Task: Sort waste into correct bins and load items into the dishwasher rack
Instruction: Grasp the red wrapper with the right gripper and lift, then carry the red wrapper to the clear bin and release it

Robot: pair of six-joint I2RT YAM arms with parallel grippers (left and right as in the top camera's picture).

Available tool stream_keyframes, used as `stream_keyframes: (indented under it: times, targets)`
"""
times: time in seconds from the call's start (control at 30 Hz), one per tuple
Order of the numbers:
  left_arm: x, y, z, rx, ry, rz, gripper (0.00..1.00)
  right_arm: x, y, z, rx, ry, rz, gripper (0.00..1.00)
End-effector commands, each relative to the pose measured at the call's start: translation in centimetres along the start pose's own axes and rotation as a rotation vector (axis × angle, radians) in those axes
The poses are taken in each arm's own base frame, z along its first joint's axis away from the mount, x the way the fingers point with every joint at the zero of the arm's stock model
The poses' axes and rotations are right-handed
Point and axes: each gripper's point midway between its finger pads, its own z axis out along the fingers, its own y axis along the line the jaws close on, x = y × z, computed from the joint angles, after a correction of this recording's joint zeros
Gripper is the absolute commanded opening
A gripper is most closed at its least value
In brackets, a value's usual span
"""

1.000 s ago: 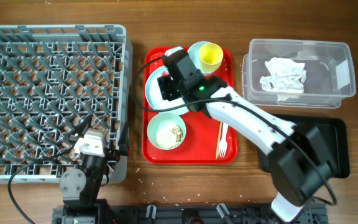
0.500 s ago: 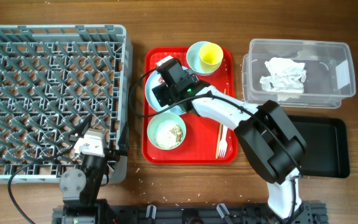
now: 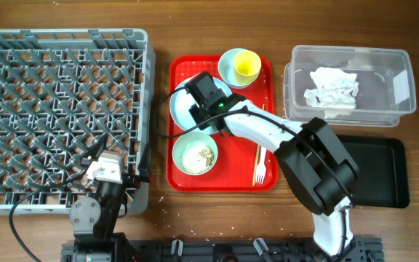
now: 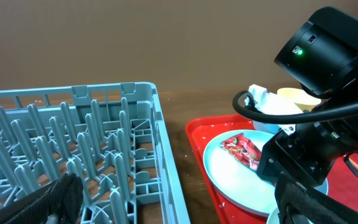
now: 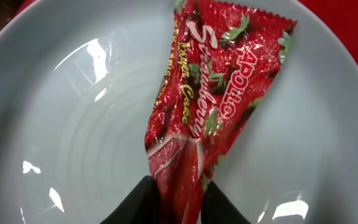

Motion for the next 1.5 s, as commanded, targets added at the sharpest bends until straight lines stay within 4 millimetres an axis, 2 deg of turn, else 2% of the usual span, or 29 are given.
stream_keyframes:
  times: [0.0,0.1,0.2,0.27,0.37,0.4,0.47,0.57,0.67,0.87,0.97,1.0,1.03,1.07,1.1,1.2,1.3,1.4,1.47]
  targets:
    - [0.2,-0.1,0.0,0.001,0.002,-0.006,1.0,0.2,0.0,-0.3,0.0,0.011,-0.005,0.04]
    - [0.2,-0.1,0.0,0.001,0.002,-0.006,1.0,-2.5,0.5,-3.7,-0.05,-0.08,0.006,0.04]
    - [0.2,-0.1,0.0,0.001,0.002,-0.006,1.0,-5.7,-0.1,-8.5,-0.048,-0.204,0.022,0.04]
    - [0.2,-0.1,0.0,0.001,0.002,-0.006,1.0,-7.0,-2.0,-11.1,0.021,-0.264,0.049,0.04]
    - [0.2,-0.1,0.0,0.001,0.002,-0.006,1.0,-7.5,-8.1,-13.5,0.212,-0.32,0.258,0.04]
    - [0.2,-0.1,0.0,0.001,0.002,-0.006,1.0,-7.0,-10.6,-13.8,0.27,-0.313,0.325,0.04]
    - [0.2,-0.1,0.0,0.001,0.002,-0.006,1.0,-5.2,-14.1,-13.5,0.321,-0.262,0.418,0.04]
    - [0.2,-0.1,0.0,0.001,0.002,-0.006,1.0,-1.1,-20.0,-13.4,0.4,-0.165,0.641,0.04]
    - [0.2,-0.1,0.0,0.001,0.002,-0.006,1.0,3.3,-25.3,-13.6,0.403,-0.075,0.842,0.04]
    - [0.2,-0.1,0.0,0.001,0.002,-0.006,1.0,9.6,-31.7,-14.6,0.393,0.009,1.081,0.04]
    - [0.2,-0.1,0.0,0.001,0.002,-0.006,1.0,10.7,-32.8,-14.7,0.364,0.014,1.125,0.08]
    - [0.2,-0.1,0.0,0.001,0.002,-0.006,1.0,10.9,-33.0,-14.8,0.361,0.013,1.132,0.16]
    - [0.2,-0.1,0.0,0.001,0.002,-0.006,1.0,11.1,-33.2,-14.9,0.366,0.013,1.139,0.45]
    - [0.2,-0.1,0.0,0.001,0.002,-0.006,1.0,11.1,-33.3,-14.9,0.366,0.015,1.13,0.84]
    - [0.2,-0.1,0.0,0.001,0.002,-0.006,1.0,11.1,-33.2,-14.9,0.364,0.019,1.108,1.0]
    - [0.2,-0.1,0.0,0.001,0.002,-0.006,1.0,11.8,-32.6,-15.2,0.356,0.071,1.037,1.0]
    - [0.2,-0.1,0.0,0.001,0.002,-0.006,1.0,11.8,-32.0,-17.0,0.356,0.072,1.041,1.0]
    - [0.2,-0.1,0.0,0.001,0.002,-0.006,1.0,9.6,-31.1,-19.6,0.287,-0.03,1.034,1.0]
    - [0.2,-0.1,0.0,0.001,0.002,-0.006,1.0,7.3,-29.1,-21.4,0.153,-0.112,1.021,1.0]
